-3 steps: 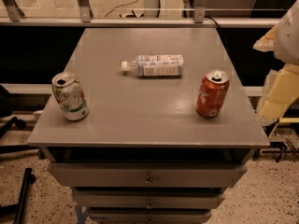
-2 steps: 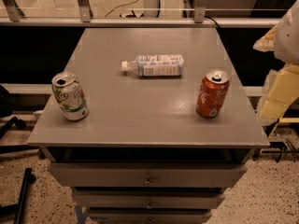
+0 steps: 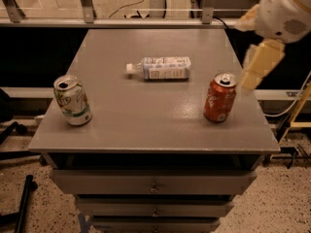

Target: Knock 7up can over

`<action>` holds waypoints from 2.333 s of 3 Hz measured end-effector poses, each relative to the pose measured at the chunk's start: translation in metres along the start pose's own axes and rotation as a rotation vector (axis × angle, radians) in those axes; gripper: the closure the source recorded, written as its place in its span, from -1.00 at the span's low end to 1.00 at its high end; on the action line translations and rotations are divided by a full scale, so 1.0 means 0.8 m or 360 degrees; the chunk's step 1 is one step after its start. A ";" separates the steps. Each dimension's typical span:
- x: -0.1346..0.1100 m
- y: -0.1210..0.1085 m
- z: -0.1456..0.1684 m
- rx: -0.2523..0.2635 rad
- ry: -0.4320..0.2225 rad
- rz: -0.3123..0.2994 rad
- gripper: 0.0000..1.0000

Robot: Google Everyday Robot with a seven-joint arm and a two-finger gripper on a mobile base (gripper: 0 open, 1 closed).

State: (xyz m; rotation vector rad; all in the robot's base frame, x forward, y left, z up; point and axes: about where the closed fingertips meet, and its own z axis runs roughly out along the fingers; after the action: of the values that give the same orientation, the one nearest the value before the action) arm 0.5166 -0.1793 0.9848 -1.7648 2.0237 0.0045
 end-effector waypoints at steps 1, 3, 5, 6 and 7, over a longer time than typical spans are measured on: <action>-0.037 -0.035 0.015 0.0027 -0.0127 -0.0093 -1.00; -0.050 -0.040 0.021 0.0008 -0.0188 -0.0119 -1.00; -0.161 -0.035 0.064 -0.0069 -0.0238 -0.0324 -1.00; -0.205 -0.027 0.095 -0.0103 -0.0161 -0.0270 -1.00; -0.244 -0.011 0.116 -0.0147 -0.0189 -0.0237 -1.00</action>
Offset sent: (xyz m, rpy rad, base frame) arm 0.0296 0.0237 0.0069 0.0489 -0.0428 0.0623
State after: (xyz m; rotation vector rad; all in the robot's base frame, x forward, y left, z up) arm 0.5709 0.0298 0.9692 -1.9207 1.8320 0.1553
